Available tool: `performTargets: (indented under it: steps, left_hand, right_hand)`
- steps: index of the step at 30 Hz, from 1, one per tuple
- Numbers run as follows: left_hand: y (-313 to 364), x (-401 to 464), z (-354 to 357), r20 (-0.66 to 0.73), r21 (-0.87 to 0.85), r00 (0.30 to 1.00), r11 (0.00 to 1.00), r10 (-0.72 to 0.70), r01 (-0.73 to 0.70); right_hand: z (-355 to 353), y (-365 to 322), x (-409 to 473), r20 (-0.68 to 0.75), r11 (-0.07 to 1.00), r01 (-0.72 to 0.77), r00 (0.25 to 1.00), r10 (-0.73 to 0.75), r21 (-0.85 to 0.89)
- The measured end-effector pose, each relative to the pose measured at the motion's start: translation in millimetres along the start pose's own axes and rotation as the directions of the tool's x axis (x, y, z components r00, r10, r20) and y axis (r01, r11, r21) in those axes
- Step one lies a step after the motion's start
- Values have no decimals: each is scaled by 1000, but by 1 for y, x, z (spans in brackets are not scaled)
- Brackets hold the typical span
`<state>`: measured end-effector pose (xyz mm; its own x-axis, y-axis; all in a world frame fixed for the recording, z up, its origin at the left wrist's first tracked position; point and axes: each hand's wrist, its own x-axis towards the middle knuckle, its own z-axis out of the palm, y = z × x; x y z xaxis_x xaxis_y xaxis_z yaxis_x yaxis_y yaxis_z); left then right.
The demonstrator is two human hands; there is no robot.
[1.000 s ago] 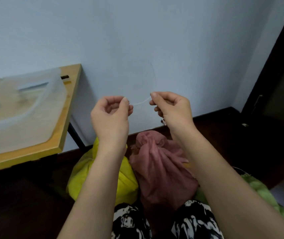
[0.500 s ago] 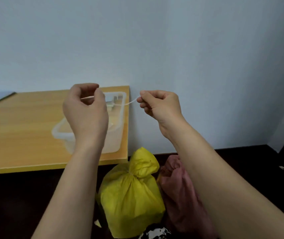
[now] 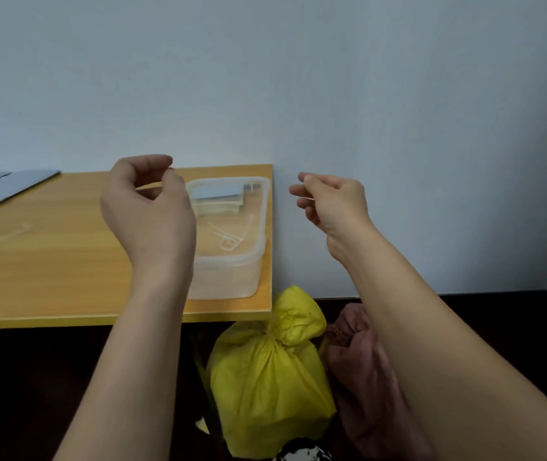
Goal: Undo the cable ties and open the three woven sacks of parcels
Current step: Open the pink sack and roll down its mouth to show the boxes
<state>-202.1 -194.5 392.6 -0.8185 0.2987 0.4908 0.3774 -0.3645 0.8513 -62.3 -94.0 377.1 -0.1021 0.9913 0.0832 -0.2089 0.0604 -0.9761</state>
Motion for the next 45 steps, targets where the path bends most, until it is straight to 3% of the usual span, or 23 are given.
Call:
performTargets:
  steps: [6,10,14,19,24,27,29,34,37,41,45]
  left_hand:
    - [5,-59,61,188,-42,975,993,116,-110]
    - [-30,-113,104,303,-71,943,990,137,-122]
    - [-121,-182,126,477,127,873,991,-98,42]
    - [-220,-234,147,548,344,618,825,-564,449]
    - [-283,-256,161,444,333,368,532,-817,778]
    - [-306,-257,168,449,249,134,267,-884,931]
    - [-310,-253,175,483,263,-18,125,-875,957]
    - [-318,-243,181,520,284,-183,-33,-834,958]
    - [-315,-240,180,555,318,-223,-44,-801,947]
    - [-308,-234,182,604,282,-154,28,-782,959]
    - [-292,-226,179,691,207,-119,38,-713,978]
  right_hand:
    - [-77,20,11,-123,997,-59,991,52,-53]
    - [-138,57,27,-223,988,-129,969,107,-87]
    - [-193,136,40,-325,957,-277,915,237,-83]
    - [-236,243,55,-380,861,-508,801,463,-23]
    - [-246,311,69,-338,810,-552,738,584,197]
    - [-249,330,74,-292,757,-581,699,652,298]
    - [-248,330,77,-240,722,-621,684,689,305]
    - [-250,316,88,-172,737,-640,718,675,217]
    - [-252,309,85,-119,753,-629,746,655,194]
    - [-249,286,83,-83,785,-578,791,606,223]
    - [-251,260,74,-121,801,-593,792,598,77]
